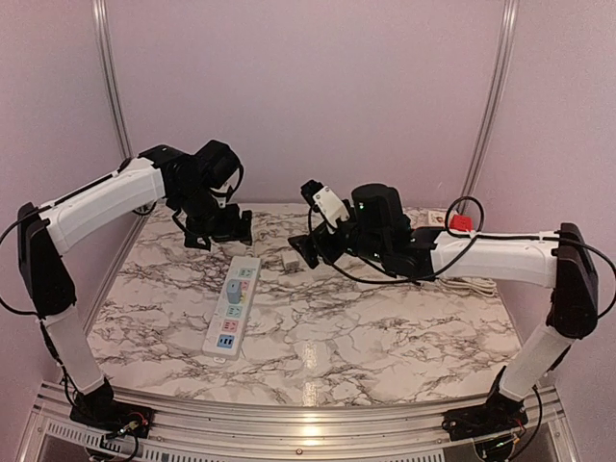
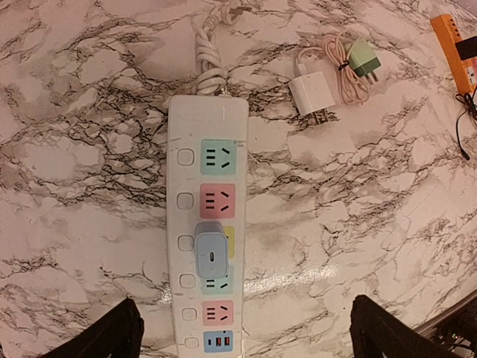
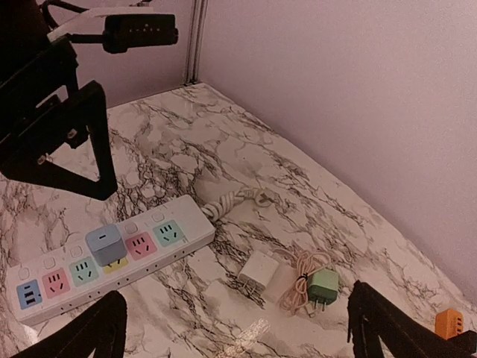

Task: Insert the plug
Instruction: Pick up the plug from the center of the board.

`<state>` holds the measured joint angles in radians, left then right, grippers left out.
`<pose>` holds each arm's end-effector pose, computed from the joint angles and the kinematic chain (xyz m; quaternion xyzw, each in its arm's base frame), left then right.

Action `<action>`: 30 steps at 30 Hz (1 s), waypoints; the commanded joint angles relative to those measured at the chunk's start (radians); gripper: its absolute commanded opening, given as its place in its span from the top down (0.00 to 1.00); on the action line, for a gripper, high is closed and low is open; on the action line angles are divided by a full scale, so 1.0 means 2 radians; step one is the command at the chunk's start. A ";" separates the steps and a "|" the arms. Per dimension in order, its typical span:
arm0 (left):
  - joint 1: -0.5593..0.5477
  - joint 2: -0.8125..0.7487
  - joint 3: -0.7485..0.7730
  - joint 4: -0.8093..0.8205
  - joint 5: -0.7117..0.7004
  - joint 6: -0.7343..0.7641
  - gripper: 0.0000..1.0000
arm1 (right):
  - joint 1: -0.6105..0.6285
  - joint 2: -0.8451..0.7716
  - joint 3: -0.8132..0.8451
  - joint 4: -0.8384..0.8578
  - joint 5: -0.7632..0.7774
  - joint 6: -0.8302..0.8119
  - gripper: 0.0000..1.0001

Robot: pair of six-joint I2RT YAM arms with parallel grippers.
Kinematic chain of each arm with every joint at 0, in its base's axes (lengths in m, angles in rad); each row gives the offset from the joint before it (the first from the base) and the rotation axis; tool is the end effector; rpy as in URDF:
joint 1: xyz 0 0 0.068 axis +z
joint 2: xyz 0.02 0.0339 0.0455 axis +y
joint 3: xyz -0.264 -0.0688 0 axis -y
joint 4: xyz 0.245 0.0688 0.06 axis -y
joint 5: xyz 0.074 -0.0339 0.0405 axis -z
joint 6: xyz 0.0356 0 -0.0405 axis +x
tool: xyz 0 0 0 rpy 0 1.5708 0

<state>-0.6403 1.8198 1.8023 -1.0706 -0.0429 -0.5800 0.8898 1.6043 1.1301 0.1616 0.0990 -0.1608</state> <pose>0.3072 -0.2270 0.3280 0.0241 0.9705 -0.1199 0.2078 0.2409 0.2917 0.2852 -0.3798 0.7133 0.1721 0.5633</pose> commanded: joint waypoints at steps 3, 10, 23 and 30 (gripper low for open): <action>0.002 -0.073 -0.096 0.120 -0.005 0.021 0.01 | -0.029 0.072 0.097 -0.097 -0.035 0.090 0.04; 0.002 -0.125 -0.175 0.169 -0.016 0.010 0.01 | -0.051 0.187 0.203 -0.148 -0.037 0.119 0.11; 0.002 -0.175 -0.249 0.212 -0.011 -0.007 0.01 | -0.063 0.338 0.346 -0.188 0.006 0.148 0.16; 0.002 -0.179 -0.261 0.223 -0.010 -0.011 0.01 | -0.068 0.377 0.358 -0.186 0.009 0.154 0.17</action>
<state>-0.6403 1.4921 1.2972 -0.6586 -0.0540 -0.5930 0.7597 2.3226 1.8034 -0.1963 0.1028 0.1261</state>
